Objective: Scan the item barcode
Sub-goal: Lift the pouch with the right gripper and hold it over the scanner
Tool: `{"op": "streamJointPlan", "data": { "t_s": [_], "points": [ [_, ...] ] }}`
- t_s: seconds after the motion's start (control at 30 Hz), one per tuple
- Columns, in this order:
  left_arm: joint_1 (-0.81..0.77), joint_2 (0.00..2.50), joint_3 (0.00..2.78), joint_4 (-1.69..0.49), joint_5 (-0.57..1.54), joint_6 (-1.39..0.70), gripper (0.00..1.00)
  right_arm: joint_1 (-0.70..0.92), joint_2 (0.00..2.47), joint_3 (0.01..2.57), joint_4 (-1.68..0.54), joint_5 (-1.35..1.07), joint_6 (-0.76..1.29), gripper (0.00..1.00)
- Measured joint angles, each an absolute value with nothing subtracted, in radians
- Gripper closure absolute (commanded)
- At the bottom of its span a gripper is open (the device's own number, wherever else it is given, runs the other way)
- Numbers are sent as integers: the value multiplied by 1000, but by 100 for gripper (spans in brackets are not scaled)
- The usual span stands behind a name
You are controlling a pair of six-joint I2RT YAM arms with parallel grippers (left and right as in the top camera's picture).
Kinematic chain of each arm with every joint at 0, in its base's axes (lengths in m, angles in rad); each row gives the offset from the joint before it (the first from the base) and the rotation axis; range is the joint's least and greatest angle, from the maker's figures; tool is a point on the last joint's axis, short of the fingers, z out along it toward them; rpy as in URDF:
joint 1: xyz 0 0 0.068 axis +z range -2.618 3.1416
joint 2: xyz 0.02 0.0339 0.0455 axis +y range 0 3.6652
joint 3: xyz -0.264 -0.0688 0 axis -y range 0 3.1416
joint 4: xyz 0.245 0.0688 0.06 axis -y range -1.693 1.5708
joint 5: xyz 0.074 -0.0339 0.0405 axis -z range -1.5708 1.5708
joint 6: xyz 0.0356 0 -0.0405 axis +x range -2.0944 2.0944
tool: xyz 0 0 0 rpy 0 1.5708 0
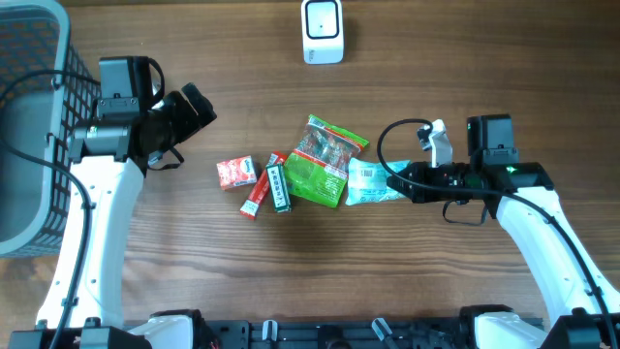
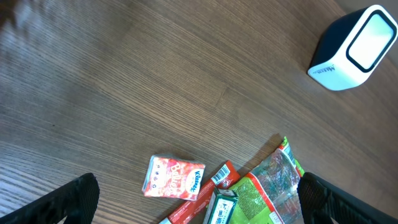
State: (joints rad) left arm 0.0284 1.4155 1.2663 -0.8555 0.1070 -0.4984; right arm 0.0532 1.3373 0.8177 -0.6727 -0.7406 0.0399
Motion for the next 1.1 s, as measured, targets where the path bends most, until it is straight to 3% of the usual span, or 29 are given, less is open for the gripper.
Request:
{"op": "streamJointPlan", "data": {
  "t_s": [0.43, 0.63, 0.93, 1.1],
  "points": [
    [28, 1415, 1266, -855, 107, -498, 0, 53, 1322, 818, -698, -706, 39, 95],
    [28, 1415, 1266, -855, 107, -498, 0, 60, 1320, 920, -848, -611, 36, 96],
    [28, 1415, 1266, -855, 107, -498, 0, 352, 1368, 1497, -1102, -134, 116, 96],
    [28, 1415, 1266, -854, 107, -498, 0, 453, 1694, 2062, -1373, 93, 131, 96]
  ]
}}
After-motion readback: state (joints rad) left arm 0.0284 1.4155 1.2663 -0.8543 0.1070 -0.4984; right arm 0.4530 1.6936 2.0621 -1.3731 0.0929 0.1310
